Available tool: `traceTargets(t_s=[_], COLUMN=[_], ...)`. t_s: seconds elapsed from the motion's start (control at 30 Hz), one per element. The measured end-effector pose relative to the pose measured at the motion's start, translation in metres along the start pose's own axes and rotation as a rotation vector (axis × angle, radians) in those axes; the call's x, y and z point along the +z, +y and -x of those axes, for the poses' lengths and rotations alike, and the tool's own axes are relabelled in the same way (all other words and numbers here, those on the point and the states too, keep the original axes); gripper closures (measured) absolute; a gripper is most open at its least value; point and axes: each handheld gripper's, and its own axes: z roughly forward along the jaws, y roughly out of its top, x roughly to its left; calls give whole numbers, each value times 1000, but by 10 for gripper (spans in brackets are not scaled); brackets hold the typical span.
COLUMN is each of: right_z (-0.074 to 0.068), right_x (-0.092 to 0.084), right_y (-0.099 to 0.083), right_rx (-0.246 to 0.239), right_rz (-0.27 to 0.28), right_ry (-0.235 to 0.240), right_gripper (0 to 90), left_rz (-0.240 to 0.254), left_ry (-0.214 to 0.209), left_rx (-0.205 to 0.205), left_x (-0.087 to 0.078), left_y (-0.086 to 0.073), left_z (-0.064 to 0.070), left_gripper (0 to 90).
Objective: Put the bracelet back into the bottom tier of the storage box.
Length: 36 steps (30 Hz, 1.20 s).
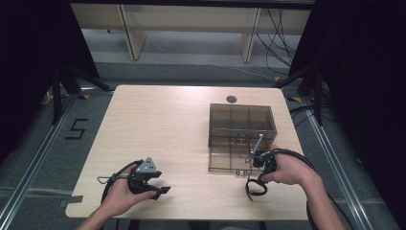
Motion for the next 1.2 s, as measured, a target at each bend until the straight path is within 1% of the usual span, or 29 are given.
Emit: traceTargets(t_s=[0.07,0.1,0.13,0.2,0.23,0.27,0.3,0.33,0.37,0.4,0.43,0.5,0.53,0.57,0.6,0.63,0.67,0.7,0.73,0.77,0.8,0.83,0.87,0.9,1.0,1.03,1.07,1.13,1.2], right_z=[0,-1,0,2,1,3,3,4,3,3,4,4,2,3,4,4,7,6,6,8,7,8,7,8,8,8,10,10,9], right_x=[0,-1,-2,-2,-3,-4,-3,-3,-4,-4,-4,-6,-6,-6,-7,-7,-7,-8,-7,-7,-8,-7,-8,-8,-9,-10,-9,-8,-10], right_y=[-1,-1,-2,-2,-3,-4,-4,-4,-5,-5,-5,-6,-6,-6,-7,-8,-8,-8,-8,-9,-10,-10,-9,-10,-10,-10,-11,-11,-10], right_rx=[14,41,21,13,41,29,36,28,50,60,39,62,83,89,79,85,56,70,82,72,88,76,84,70,91,91,72,89,103], right_rz=[4,2,10,15,12,1,20,12,12,24,20,2,25,20,16,20,24,17,33,27,27,33,33,44,29,22,30,42,31], right_ry=[-1,1,-10,-2,-11,-5,-5,-13,-18,-1,-15,-16,-9,-10,-20,-22,-6,-4,-5,-12,-15,-14,-13,0,-5,9,1,-15,-13], right_gripper=[850,850,850,850,850,850,850,850,850,850,850,850,850,850,850,850,850,850,850,850,850,850,850,850,850,850,850,850,849], left_rz=[0,1,0,-3,0,0,0,0,0,0,0,0,-1,-3,-3,-1,0,0,0,0,0,0,0,0,0,0,1,1,1], left_ry=[0,0,0,-1,-1,-1,0,0,-1,0,0,-1,-1,0,0,-1,0,0,0,0,0,0,0,0,0,0,0,0,-1], left_rx=[0,-1,1,4,0,0,0,0,0,0,0,0,1,3,2,0,0,0,0,0,0,0,0,0,1,0,0,0,0], left_x=[0,0,0,0,0,0,0,0,0,0,0,0,0,0,0,0,0,0,0,0,0,0,0,0,0,0,0,0,0], left_y=[0,0,0,0,0,0,0,0,0,0,0,0,0,0,0,0,0,0,0,0,0,0,0,0,0,0,0,0,0], left_z=[0,0,0,0,0,0,0,0,0,0,0,0,0,0,0,0,0,0,0,0,0,0,0,0,0,0,0,0,0], left_gripper=[323,324,323,324,323,323,324,324,324,323,324,324,324,324,323,324,324,323,324,324,324,323,324,323,324,324,324,324,324])
